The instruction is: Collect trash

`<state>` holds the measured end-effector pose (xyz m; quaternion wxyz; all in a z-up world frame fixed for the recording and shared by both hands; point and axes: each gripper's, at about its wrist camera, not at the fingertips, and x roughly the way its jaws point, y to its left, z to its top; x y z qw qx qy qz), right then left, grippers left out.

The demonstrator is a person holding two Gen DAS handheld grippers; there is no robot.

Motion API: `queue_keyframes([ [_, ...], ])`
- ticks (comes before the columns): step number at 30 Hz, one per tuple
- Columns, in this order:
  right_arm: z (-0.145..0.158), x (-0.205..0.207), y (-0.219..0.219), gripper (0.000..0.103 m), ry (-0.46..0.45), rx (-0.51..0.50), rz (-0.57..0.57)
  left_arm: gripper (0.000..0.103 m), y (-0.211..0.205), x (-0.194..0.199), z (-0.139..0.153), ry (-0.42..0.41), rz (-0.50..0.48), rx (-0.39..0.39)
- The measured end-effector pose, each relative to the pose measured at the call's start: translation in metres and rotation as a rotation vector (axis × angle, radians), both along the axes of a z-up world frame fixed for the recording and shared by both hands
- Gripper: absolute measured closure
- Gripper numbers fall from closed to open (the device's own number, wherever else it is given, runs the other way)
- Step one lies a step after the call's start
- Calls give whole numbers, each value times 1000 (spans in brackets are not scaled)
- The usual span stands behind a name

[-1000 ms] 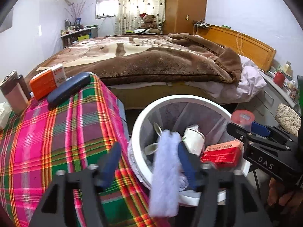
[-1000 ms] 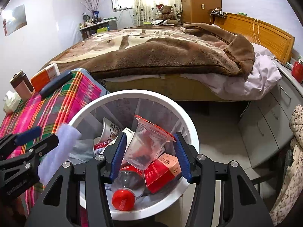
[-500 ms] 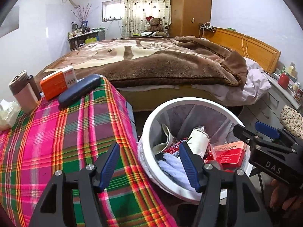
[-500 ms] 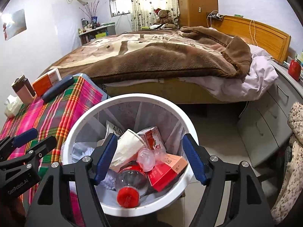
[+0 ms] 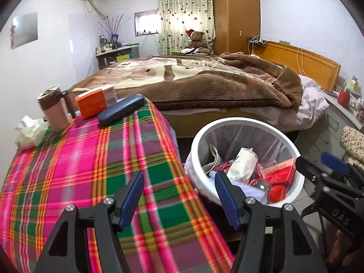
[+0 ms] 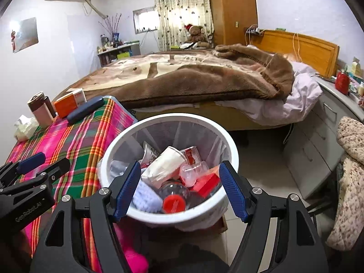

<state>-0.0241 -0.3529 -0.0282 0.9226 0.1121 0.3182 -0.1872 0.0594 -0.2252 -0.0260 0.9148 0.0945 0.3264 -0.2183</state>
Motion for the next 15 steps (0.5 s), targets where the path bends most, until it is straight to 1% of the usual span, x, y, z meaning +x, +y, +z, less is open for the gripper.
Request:
queue_keyframes([
  [3,3,-16,12,30,-31,-9,0,39,16,-16,2,-16,9,-21],
  [8,9,-35,30,30,-70,-55,-11,39,38,-43,9,-86,32,-28],
  [11,13,-45,40,30,-105,-54,-13,39,51,-57,12,-98,37,-44],
  [13,12,-51,46,30,-118,-60,-9,39,59,-65,14,-109,42,-42],
  [15,11,-55,54,30,-121,-73,-4,39,65,-74,16,-139,51,-29],
])
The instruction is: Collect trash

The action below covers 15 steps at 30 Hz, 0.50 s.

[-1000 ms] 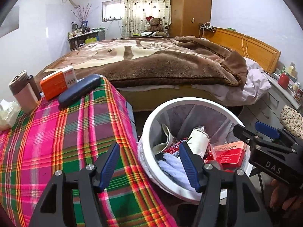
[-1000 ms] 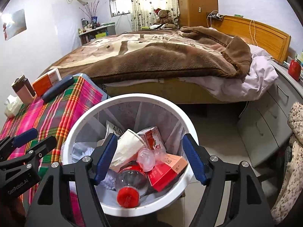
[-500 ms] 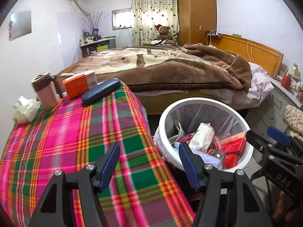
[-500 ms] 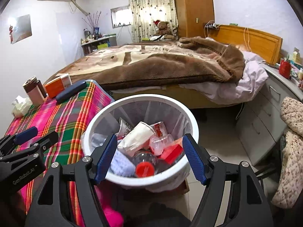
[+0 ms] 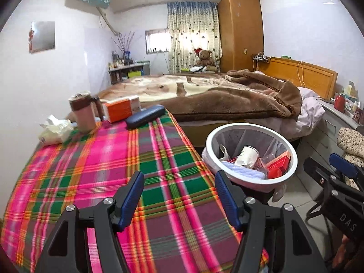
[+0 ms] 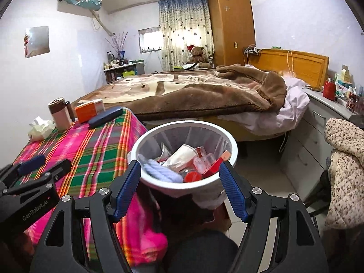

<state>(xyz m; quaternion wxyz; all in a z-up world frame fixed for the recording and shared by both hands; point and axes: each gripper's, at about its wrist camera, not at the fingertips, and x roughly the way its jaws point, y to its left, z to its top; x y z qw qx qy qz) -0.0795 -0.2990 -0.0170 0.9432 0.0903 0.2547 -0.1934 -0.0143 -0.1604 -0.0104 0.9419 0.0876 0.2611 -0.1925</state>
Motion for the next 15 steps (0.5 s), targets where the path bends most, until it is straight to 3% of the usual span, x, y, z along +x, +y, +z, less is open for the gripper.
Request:
queue_keyframes([
  [15,2,-27,29,30,-69,-31,0,39,29,-26,2,0,24,-37],
])
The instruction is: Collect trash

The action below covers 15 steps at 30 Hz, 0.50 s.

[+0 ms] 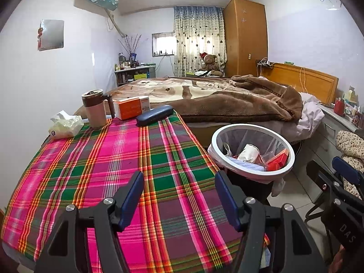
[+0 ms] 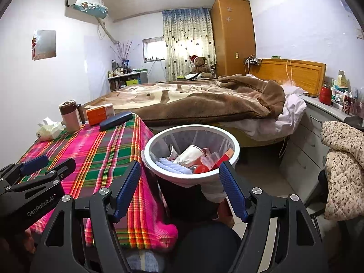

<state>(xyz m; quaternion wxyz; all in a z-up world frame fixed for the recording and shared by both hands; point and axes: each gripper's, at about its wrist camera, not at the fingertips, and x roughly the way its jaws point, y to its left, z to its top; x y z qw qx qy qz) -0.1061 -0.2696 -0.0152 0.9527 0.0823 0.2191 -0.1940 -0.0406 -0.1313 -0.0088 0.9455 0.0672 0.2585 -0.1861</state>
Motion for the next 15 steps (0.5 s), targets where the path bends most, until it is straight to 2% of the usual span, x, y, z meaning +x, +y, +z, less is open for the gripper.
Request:
queue_keyframes([
  [15,0,-4,7,30,-10,-3,-14,39,3,-9,6,-4,4,-6],
])
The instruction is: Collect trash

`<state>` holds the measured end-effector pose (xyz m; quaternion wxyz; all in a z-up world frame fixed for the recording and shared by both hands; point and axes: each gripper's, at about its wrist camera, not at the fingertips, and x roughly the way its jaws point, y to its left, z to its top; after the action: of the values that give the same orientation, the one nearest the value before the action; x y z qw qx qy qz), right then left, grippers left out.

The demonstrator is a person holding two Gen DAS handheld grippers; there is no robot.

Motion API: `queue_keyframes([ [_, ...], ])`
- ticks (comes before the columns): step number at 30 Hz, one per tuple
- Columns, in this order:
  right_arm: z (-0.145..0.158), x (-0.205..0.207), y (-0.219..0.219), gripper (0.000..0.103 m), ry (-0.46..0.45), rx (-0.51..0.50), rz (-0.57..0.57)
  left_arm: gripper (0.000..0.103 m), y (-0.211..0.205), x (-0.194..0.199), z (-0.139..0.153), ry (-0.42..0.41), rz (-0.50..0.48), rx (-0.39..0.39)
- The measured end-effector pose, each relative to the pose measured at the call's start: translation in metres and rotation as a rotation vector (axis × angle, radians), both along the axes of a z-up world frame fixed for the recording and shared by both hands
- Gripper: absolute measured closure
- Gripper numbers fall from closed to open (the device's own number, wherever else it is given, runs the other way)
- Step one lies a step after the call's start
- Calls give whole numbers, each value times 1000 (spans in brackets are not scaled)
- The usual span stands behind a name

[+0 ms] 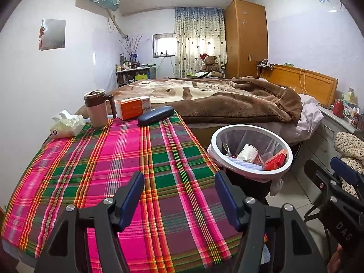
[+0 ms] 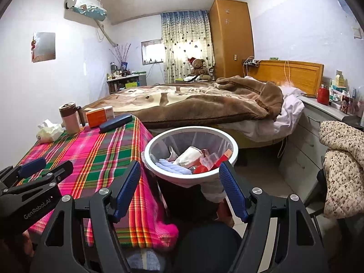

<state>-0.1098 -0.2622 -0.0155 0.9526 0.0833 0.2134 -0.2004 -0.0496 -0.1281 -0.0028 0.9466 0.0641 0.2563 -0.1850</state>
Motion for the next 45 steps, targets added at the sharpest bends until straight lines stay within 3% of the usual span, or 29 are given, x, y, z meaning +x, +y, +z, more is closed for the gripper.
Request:
queue_keyframes([
  [45,-1,-1,1,30,5,1,-8,39,1,-2,-2,1,1,1],
])
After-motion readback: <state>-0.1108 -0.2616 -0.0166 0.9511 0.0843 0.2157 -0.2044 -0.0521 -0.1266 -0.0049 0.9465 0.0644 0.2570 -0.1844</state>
